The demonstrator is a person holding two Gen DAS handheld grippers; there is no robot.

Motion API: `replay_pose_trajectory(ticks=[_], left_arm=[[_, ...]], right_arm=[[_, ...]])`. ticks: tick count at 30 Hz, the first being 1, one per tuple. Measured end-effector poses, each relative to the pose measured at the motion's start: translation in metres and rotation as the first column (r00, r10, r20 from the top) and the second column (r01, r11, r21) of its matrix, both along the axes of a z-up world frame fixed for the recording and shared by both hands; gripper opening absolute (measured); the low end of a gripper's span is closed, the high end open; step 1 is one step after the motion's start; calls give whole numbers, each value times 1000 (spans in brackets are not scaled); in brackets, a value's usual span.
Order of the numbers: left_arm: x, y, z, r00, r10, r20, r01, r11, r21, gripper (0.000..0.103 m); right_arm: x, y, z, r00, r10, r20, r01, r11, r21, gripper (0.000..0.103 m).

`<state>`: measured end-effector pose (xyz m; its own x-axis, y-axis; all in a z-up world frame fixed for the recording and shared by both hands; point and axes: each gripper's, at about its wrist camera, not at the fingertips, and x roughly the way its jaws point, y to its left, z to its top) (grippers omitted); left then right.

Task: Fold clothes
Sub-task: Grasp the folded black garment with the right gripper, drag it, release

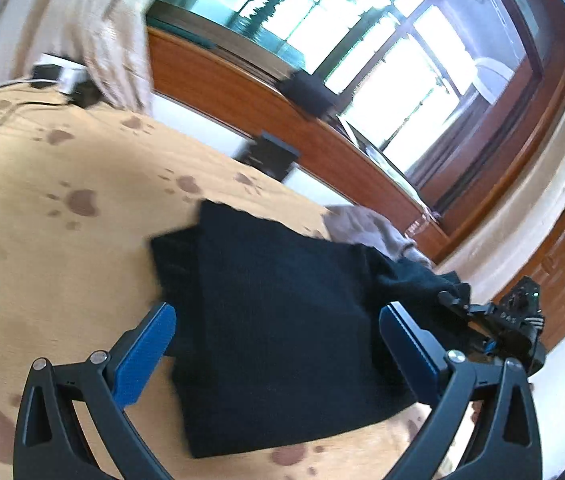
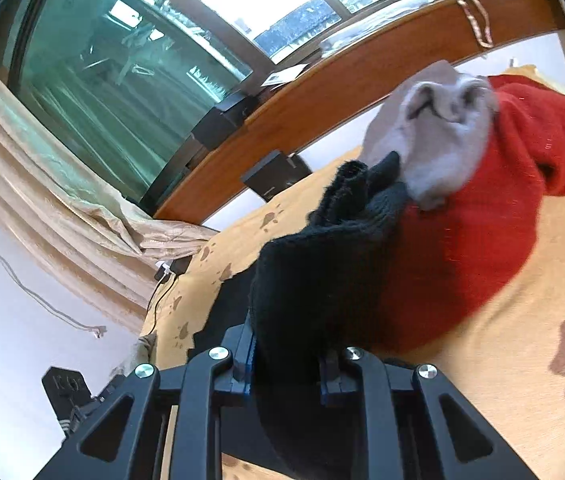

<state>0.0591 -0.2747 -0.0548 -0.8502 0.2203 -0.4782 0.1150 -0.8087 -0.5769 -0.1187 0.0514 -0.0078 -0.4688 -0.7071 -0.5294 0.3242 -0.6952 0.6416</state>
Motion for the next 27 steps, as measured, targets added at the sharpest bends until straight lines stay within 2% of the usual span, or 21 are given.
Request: replay_pose_trajectory(ticks=[4, 10, 14, 16, 19, 20, 22, 23, 24, 26, 27], left_arm=[[17, -34, -9, 997, 71, -3, -71, 996, 44, 102], [30, -66, -26, 990, 141, 24, -142, 984, 104, 102], [34, -79, -32, 985, 167, 33, -171, 972, 163, 102], [34, -80, -33, 986, 167, 31, -169, 971, 170, 102], [34, -78, -32, 986, 161, 35, -165, 973, 162, 102], [34, -77, -33, 987, 159, 38, -163, 974, 160, 102], [34, -77, -33, 987, 158, 40, -162, 973, 162, 102], [34, -77, -33, 987, 158, 39, -162, 973, 167, 102], [34, -78, -33, 987, 159, 37, -163, 971, 173, 102], [36, -81, -33, 986, 165, 29, -168, 968, 189, 102], [37, -82, -33, 985, 169, 27, -171, 965, 197, 102]], right_arm=[[-2, -44, 16, 998, 53, -24, -52, 999, 13, 23], [0, -141, 21, 975, 219, -33, -217, 974, 61, 23], [5, -207, 1, 945, 327, -2, -323, 933, 157, 23], [13, -238, -16, 926, 377, 2, -364, 892, 268, 23], [27, -261, -40, 908, 419, 3, -390, 842, 372, 27], [32, -263, -42, 901, 434, -18, -392, 829, 399, 32], [39, -266, -40, 882, 469, -51, -404, 808, 429, 53], [45, -267, -39, 869, 492, -57, -423, 797, 432, 71], [52, -268, -36, 854, 517, -64, -444, 787, 429, 80], [62, -266, -32, 839, 538, -83, -458, 779, 428, 80], [65, -261, -29, 833, 547, -80, -477, 784, 398, 80]])
